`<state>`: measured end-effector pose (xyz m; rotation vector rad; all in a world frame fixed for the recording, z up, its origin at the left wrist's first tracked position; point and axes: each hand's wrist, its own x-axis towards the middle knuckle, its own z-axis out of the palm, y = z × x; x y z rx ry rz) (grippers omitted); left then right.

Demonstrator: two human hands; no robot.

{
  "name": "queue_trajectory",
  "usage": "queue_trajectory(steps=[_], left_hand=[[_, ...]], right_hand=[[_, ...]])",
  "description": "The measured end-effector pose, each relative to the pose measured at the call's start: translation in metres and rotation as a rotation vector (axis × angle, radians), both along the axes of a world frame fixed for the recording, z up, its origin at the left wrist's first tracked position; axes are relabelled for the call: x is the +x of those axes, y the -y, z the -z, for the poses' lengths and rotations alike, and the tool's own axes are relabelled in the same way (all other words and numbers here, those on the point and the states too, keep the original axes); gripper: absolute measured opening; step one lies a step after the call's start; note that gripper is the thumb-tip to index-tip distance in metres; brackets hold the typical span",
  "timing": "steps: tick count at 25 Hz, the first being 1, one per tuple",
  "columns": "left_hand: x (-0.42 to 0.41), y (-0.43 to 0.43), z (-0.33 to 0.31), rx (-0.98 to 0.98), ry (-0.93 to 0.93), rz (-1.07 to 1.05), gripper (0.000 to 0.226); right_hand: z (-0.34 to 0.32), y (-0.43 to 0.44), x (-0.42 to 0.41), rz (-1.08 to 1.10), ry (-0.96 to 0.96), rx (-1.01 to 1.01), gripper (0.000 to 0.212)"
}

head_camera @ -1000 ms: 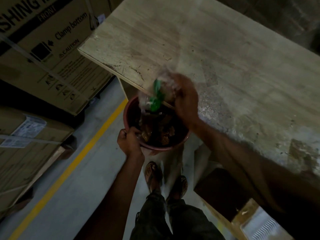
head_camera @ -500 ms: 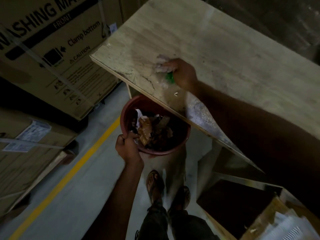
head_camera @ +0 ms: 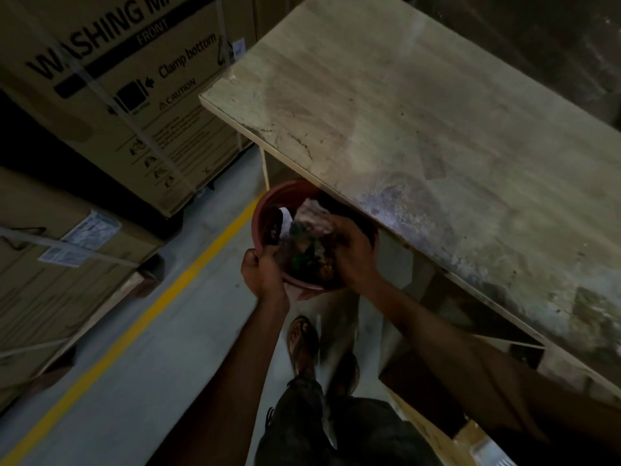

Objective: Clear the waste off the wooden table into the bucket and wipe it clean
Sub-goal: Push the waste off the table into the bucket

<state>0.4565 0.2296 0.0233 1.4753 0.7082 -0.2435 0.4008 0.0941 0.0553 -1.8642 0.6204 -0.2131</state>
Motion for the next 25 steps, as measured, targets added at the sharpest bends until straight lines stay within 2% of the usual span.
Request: queue_trajectory(steps=[3, 8, 11, 16, 18, 20, 23, 25], left_hand=[[-0.014, -0.003, -0.004, 0.033, 0.019, 0.044, 0.037], [-0.047, -0.014, -0.013, 0.053, 0.009, 0.129, 0.056], [-0.078, -0.023, -0.025, 0.077, 0.001, 0.193, 0.056], [-0.116, -0.044, -0.021, 0.159, 0.024, 0.240, 0.041], [-0.129, -0.051, -0.028, 0.192, 0.027, 0.224, 0.043], [-0.131, -0.058, -0.033, 0.173, 0.035, 0.237, 0.043], [-0.119, -0.078, -0.029, 0.130, 0.029, 0.240, 0.037], [-0.107, -0.098, -0.025, 0.149, 0.026, 0.244, 0.033]], right_hand=[[-0.012, 0.014, 0.002, 0.186, -0.206, 0.258, 0.020], [-0.024, 0.000, -0.037, 0.176, -0.198, 0.361, 0.022], [-0.028, -0.025, -0.066, 0.103, -0.132, 0.461, 0.014], [-0.029, -0.057, -0.102, 0.053, -0.183, 0.810, 0.024], [-0.038, -0.067, -0.105, 0.110, -0.178, 0.909, 0.024], [-0.049, -0.075, -0.101, 0.202, -0.180, 0.822, 0.023], [-0.054, -0.077, -0.098, 0.260, -0.208, 0.569, 0.030], [-0.051, -0.082, -0.100, 0.299, -0.192, 0.499, 0.030]])
